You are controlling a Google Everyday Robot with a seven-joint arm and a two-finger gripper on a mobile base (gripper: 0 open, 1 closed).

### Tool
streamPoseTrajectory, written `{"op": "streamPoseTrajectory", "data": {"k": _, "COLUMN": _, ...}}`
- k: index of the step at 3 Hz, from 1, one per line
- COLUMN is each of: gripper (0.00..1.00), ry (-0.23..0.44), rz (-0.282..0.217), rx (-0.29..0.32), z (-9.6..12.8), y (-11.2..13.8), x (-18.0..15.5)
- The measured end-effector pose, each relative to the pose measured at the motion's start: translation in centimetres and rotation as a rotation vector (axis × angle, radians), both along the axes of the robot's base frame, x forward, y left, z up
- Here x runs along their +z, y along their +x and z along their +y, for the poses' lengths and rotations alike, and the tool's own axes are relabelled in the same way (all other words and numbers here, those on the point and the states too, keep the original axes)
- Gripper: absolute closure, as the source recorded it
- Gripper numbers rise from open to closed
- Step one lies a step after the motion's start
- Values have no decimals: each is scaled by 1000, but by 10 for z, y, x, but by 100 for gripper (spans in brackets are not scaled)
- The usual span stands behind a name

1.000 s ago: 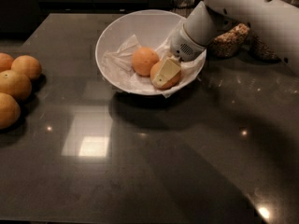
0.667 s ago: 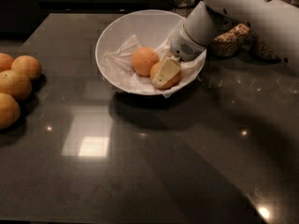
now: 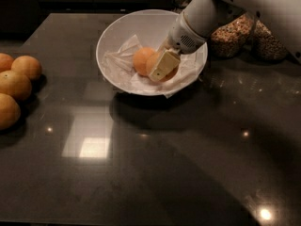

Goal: Pick orange from white bowl

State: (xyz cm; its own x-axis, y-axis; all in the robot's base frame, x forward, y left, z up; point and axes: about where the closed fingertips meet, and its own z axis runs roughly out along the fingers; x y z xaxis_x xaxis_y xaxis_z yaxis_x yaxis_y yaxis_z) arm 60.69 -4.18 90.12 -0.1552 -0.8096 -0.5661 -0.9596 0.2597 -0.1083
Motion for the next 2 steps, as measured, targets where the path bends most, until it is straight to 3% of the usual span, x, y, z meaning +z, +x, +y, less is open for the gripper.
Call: {"op": "streamPoseTrajectory", "data": {"k": 2, "gripper": 100, "ry": 103, "rz": -169, "rx": 122, "z": 5, "y": -23, "x": 62}}
